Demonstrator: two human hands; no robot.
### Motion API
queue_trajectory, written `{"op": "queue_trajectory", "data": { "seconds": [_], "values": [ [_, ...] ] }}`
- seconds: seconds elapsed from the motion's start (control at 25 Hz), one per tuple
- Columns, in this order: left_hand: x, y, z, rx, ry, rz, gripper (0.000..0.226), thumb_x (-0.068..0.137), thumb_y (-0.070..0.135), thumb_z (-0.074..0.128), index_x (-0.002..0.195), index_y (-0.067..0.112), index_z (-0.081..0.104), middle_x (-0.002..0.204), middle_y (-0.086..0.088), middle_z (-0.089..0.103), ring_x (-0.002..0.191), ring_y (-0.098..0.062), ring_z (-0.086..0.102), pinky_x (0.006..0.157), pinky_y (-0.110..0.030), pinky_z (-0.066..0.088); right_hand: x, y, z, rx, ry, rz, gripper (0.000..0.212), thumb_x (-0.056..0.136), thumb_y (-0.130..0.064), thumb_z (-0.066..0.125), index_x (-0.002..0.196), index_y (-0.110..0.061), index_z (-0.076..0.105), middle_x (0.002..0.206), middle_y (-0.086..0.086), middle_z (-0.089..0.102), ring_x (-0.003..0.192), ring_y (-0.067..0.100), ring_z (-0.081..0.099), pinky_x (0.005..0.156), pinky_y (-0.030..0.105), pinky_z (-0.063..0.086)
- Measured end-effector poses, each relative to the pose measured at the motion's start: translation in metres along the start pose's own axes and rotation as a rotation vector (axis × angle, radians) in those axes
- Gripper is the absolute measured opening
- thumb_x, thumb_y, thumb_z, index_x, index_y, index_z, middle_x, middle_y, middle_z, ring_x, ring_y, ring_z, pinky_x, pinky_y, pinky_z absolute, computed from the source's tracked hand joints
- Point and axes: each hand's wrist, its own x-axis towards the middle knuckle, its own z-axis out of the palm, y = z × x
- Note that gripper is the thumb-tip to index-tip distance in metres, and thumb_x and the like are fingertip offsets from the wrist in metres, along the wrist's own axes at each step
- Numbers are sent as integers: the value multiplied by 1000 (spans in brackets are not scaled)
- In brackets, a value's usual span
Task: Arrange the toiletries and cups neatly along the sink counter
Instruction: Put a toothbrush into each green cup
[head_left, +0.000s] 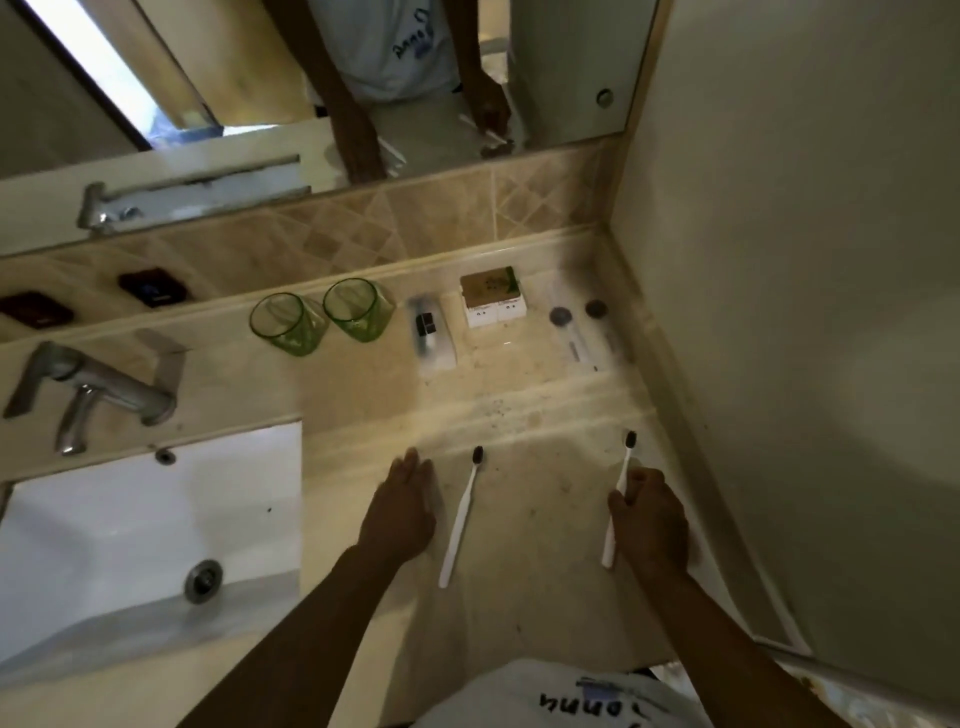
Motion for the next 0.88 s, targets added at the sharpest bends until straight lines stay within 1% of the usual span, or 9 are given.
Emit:
{"op": "queue_trajectory", "data": {
  "seconds": [0.08,0.24,0.36,0.44,0.52,0.6,0.68,0.76,0.88],
  "values": [
    [-1,2,4,-23,-5,-30,77,96,14,56,160,15,14,170,-7,-3,156,-26,1,125,-42,16,6,-6,1,-35,-57,-29,30,88,-20,70,115,-10,62,107,11,69,97,32,66,72,29,43],
    [-9,5,21,-29,5,-61,81,95,22,58,161,15,12,170,-7,-4,156,-27,-1,125,-46,14,10,-24,11,-115,-186,-63,26,86,-23,72,109,-12,64,101,7,69,91,30,66,70,27,42],
    [-15,6,27,-40,52,-48,80,94,26,56,161,16,12,170,-6,-3,156,-25,-2,126,-44,8,11,-34,19,-121,-221,-57,18,89,-29,68,98,-14,66,94,7,69,77,25,63,63,28,44],
    [-18,-2,29,-26,106,-12,72,94,25,54,158,14,24,169,-9,9,156,-25,8,126,-39,11,10,-44,26,15,-250,-28,12,91,-29,65,91,-17,66,90,6,70,68,14,60,55,23,41],
    [-20,-7,27,-44,162,27,60,91,21,55,149,9,45,163,-14,31,150,-30,29,122,-40,22,8,-61,37,155,-293,-40,14,93,-30,63,83,-22,67,84,3,71,66,9,61,53,22,40],
    [-12,-21,19,-94,216,79,49,85,16,60,133,7,61,147,-16,55,133,-36,51,111,-45,39,9,-92,56,239,-329,-101,25,94,-34,62,74,-22,69,70,-2,70,62,13,63,54,25,41],
    [11,-43,2,-102,274,121,42,80,13,61,122,6,67,127,-17,66,114,-39,62,99,-45,48,15,-131,79,355,-384,-125,27,93,-32,63,70,-21,71,57,-4,65,52,13,58,54,28,42],
    [45,-69,-20,-58,348,93,48,80,10,59,128,2,62,131,-21,62,119,-42,58,103,-44,46,24,-174,99,456,-426,-146,24,91,-30,64,70,-21,70,52,-4,60,47,13,52,53,32,41],
    [89,-98,-47,5,331,-59,70,89,25,56,152,4,34,161,-20,31,150,-37,25,123,-47,20,38,-231,113,519,-443,-220,12,89,-33,63,81,-27,69,62,-4,69,58,13,64,62,36,52]
  ]
}}
